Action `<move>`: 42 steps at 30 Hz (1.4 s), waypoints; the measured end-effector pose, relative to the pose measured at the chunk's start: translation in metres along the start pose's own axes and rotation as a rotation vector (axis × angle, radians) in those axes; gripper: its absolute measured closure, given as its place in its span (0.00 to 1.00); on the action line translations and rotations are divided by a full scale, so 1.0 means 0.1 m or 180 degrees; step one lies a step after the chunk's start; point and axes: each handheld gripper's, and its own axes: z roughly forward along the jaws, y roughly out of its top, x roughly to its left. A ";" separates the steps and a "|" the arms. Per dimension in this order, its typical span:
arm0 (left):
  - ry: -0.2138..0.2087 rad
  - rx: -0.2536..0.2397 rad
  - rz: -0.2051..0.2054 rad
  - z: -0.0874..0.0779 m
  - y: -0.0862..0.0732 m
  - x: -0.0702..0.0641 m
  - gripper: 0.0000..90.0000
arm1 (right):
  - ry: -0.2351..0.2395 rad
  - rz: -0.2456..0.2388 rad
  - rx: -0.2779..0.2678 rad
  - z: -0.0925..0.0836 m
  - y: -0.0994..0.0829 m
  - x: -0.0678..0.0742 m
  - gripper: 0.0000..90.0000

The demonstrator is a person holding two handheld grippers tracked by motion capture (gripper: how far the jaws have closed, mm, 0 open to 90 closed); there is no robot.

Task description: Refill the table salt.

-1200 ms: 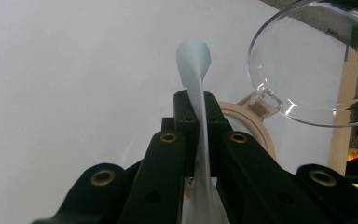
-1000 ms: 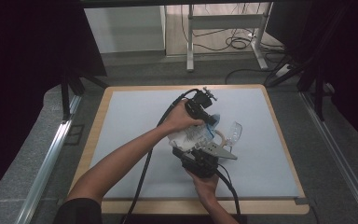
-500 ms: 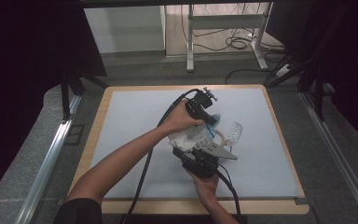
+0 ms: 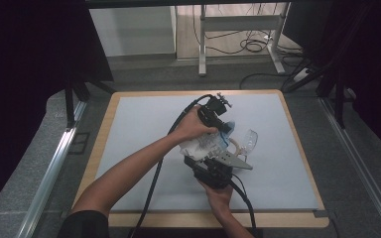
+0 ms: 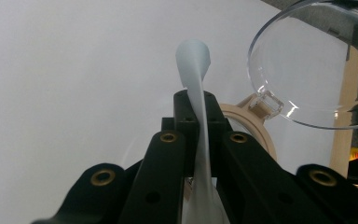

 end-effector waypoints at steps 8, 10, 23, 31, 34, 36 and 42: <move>-0.0004 -0.0007 0.0011 0.00 0.00 0.00 0.99 | 0.0000 0.0004 -0.0002 -0.01 0.00 0.00 0.68; -0.0003 -0.0004 0.0010 0.00 0.00 0.00 0.99 | 0.0000 0.0005 -0.0003 -0.01 0.00 0.00 0.68; -0.0025 -0.0015 0.0006 0.00 0.00 0.00 0.99 | 0.0012 0.0005 -0.0003 -0.02 0.01 -0.01 0.68; -0.0023 -0.0004 0.0000 0.01 0.00 0.00 0.99 | 0.0010 0.0014 -0.0006 -0.01 0.01 0.00 0.68; -0.0023 0.0001 0.0007 0.02 0.00 0.00 0.99 | 0.0005 0.0025 -0.0005 -0.01 0.01 0.00 0.68; -0.0033 0.0003 0.0006 0.02 0.01 0.00 0.99 | 0.0006 0.0034 -0.0006 -0.02 0.01 0.00 0.68; -0.0035 -0.0004 -0.0003 0.01 0.00 0.02 0.99 | 0.0034 0.0026 -0.0021 -0.03 0.02 -0.01 0.68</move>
